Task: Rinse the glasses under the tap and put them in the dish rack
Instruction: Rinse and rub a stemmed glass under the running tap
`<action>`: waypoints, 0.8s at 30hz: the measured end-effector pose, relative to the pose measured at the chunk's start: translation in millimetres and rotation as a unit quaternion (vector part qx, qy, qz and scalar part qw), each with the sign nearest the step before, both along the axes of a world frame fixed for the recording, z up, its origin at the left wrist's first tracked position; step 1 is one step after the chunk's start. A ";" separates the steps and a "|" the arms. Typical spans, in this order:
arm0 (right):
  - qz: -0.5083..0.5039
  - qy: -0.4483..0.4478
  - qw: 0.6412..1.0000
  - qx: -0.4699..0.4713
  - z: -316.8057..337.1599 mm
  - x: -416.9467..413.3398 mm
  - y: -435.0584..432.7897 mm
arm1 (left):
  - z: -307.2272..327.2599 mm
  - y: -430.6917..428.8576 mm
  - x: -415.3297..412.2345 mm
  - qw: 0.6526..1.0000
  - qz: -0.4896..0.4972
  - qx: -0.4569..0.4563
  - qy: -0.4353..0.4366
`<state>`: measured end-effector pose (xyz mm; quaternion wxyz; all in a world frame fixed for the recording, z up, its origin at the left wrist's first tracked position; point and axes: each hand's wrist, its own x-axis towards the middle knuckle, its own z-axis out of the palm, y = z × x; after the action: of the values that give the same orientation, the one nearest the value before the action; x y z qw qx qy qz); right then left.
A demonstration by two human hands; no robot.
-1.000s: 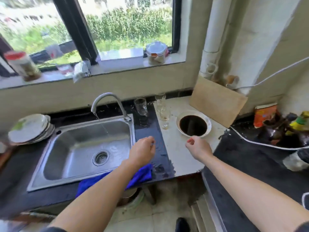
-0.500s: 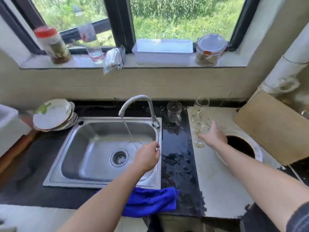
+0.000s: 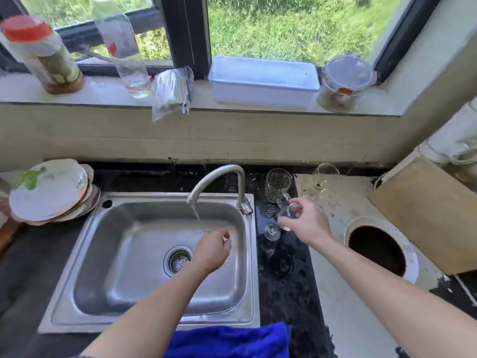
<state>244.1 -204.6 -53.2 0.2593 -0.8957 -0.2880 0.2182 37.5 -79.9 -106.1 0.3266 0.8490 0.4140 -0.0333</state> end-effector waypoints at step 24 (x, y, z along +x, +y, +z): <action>0.219 0.261 0.940 -0.001 -56.2 -114.3 152.2 | -79.6 25.7 -66.5 0.624 0.532 -0.500 -0.279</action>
<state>129.8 -52.4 -109.4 0.2706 -0.7223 -0.3986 0.4962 -29.1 -54.2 -185.7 0.7617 0.1555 0.6019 0.1829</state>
